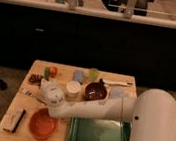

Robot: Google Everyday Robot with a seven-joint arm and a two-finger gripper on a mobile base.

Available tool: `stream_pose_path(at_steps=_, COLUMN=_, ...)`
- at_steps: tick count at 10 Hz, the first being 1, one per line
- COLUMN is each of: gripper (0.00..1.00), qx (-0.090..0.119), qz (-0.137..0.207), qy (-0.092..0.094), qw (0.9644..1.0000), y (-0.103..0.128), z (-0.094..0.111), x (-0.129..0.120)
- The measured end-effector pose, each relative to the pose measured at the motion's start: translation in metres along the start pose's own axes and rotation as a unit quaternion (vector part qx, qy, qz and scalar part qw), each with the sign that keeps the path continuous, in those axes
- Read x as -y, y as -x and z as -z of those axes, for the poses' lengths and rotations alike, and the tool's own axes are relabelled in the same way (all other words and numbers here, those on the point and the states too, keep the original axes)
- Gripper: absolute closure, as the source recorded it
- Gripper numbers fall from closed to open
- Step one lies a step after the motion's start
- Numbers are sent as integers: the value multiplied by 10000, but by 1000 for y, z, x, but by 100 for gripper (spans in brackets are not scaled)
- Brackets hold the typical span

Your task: Place pepper in metal cup

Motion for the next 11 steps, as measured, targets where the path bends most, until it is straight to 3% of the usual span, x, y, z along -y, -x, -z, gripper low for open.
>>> stream_pose_path(at_steps=1, gripper=47, qx=0, qz=0, qy=0, qw=10000, y=0, z=0, x=0)
stream_pose_path(at_steps=2, gripper=33, qx=0, qz=0, qy=0, qw=10000, y=0, z=0, x=0)
stream_pose_path(at_steps=4, gripper=21, qx=0, qz=0, qy=0, qw=10000, y=0, z=0, x=0)
stream_pose_path(at_steps=11, gripper=20, qx=0, qz=-1, qy=1, qw=10000, y=0, z=0, x=0)
